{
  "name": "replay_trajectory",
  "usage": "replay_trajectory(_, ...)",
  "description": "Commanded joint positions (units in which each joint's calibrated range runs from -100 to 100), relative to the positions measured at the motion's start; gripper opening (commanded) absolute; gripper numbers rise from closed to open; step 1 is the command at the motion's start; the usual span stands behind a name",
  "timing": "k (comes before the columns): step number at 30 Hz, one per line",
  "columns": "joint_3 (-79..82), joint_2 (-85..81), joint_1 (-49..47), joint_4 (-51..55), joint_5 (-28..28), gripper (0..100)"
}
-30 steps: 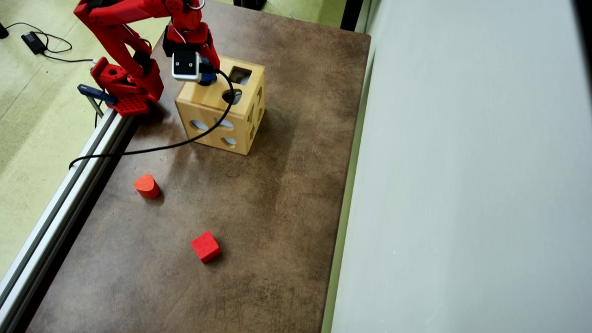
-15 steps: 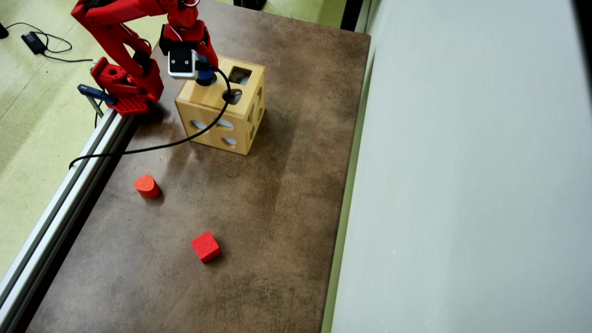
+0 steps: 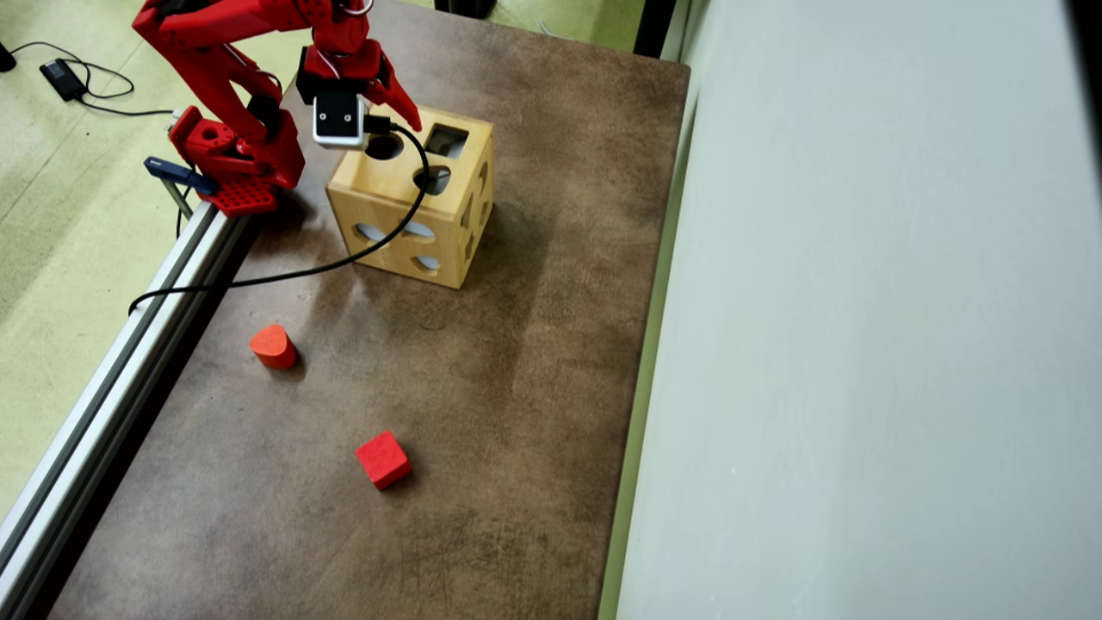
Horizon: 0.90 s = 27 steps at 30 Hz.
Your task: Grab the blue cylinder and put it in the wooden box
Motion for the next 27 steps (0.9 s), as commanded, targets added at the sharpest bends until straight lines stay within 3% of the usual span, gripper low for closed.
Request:
replay_trajectory(1,-0.4,-2.4,0.1,0.3,0.2,34)
replay_trajectory(27,4.1,-65.4,0.2,0.3,0.2,34)
